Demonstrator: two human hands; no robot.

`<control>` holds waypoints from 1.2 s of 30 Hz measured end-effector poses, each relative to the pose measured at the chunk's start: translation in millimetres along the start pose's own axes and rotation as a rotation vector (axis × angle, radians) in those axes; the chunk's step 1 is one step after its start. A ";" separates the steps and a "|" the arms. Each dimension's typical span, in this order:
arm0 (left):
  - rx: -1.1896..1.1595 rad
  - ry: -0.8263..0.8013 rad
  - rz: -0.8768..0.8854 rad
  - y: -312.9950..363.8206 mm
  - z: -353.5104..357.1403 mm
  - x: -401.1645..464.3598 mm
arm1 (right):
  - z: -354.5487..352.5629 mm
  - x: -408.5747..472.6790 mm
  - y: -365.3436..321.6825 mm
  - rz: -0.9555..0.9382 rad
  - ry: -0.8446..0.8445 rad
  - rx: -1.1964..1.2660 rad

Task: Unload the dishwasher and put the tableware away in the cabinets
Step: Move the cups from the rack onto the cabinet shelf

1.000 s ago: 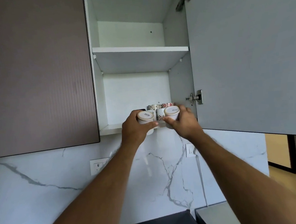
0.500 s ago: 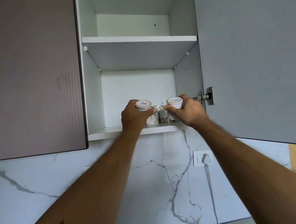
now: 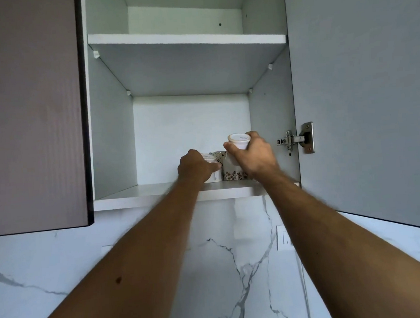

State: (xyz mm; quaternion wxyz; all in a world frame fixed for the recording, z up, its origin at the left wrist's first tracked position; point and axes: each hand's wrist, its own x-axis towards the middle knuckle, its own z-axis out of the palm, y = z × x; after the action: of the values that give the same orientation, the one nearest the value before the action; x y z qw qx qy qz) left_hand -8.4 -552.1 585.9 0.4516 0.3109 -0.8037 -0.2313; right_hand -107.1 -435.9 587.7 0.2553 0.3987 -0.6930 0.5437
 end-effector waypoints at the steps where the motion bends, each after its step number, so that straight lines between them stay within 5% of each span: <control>1: -0.003 -0.014 -0.009 -2.8 2.8 3.5 | 2.6 4.1 2.7 0.005 -0.004 -0.001; 13: 0.105 -0.089 0.001 -7.5 11.1 13.2 | 23.1 19.0 20.5 0.096 -0.246 -0.121; 36: 0.028 -0.245 -0.053 -5.8 19.0 17.9 | 27.8 18.3 27.4 0.091 -0.374 -0.204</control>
State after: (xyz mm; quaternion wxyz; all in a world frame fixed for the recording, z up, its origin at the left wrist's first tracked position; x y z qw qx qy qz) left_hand -30.3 -567.1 583.3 0.3393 0.3077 -0.8475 -0.2684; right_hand -137.8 -465.0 579.3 0.1363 0.4331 -0.7969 0.3984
